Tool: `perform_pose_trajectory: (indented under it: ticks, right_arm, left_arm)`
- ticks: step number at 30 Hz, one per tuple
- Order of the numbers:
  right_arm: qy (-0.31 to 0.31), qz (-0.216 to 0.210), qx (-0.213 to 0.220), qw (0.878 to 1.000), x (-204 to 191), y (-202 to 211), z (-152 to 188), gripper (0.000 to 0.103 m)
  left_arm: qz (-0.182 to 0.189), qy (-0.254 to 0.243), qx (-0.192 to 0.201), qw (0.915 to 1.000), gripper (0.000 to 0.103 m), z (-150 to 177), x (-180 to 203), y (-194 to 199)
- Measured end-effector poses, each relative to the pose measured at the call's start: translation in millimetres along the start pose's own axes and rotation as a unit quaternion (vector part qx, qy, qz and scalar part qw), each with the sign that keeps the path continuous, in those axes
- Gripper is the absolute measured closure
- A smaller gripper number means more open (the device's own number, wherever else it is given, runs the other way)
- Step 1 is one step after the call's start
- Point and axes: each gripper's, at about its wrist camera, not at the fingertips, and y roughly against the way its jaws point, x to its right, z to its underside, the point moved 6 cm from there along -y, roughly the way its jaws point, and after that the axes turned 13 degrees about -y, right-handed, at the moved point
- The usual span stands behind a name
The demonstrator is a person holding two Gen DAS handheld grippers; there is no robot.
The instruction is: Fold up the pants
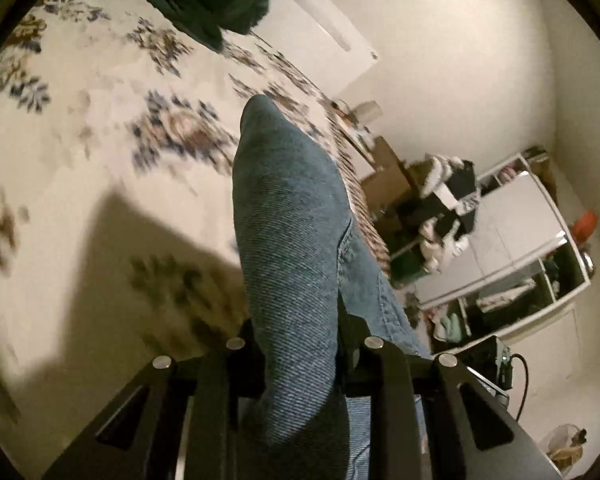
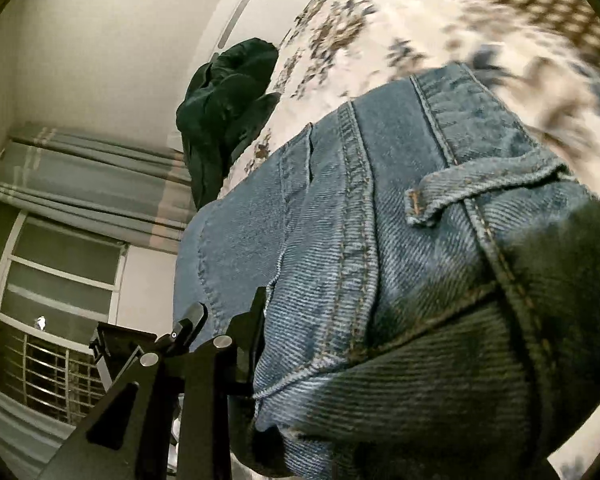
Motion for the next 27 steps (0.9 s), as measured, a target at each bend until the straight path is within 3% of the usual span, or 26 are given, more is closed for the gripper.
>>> perform_pose_trajectory:
  ticks: [5,8,10,11,15,17,21,23,25,27]
  right_arm:
    - [0.007,0.014,-0.004,1.0,-30,-114,-32,0.072]
    - [0.005,0.049,-0.023,0.999,-24,-181,-43,0.069]
    - [-0.018,0.105,-0.06,0.992,0,-220,-39,0.059]
    - [-0.028,0.122,-0.067,0.99,9,-225,-35,0.058]
    - [-0.002,0.156,-0.051,0.986,23,-208,-16,0.049]
    - [0.009,0.193,-0.045,0.98,29,-194,-8,0.044]
    - [-0.003,0.224,-0.042,0.974,38,-182,-7,0.031]
    - [0.01,0.258,-0.039,0.965,30,-179,-9,0.019]
    - [0.038,0.296,-0.028,0.954,22,-175,-8,0.0]
    - [0.08,0.341,0.0,0.937,5,-160,-8,0.0]
  left_arm:
    - [-0.027,0.01,-0.017,0.9995,0.082,-54,-92,-22]
    - [-0.078,0.011,-0.068,0.9946,0.075,-58,-149,-46]
    - [-0.105,0.025,-0.118,0.9872,0.069,-43,-180,-62]
    - [-0.111,0.035,-0.143,0.9828,0.061,-31,-195,-68]
    - [-0.114,0.006,-0.143,0.9831,0.035,-12,-196,-57]
    - [-0.12,0.004,-0.153,0.9809,0.03,1,-195,-49]
    - [-0.156,-0.016,-0.165,0.9738,0.022,8,-182,-37]
    - [-0.197,-0.045,-0.176,0.9634,0.021,5,-175,-34]
    - [-0.239,-0.081,-0.189,0.9491,0.021,2,-163,-31]
    - [-0.27,-0.114,-0.199,0.9351,0.021,-1,-150,-28]
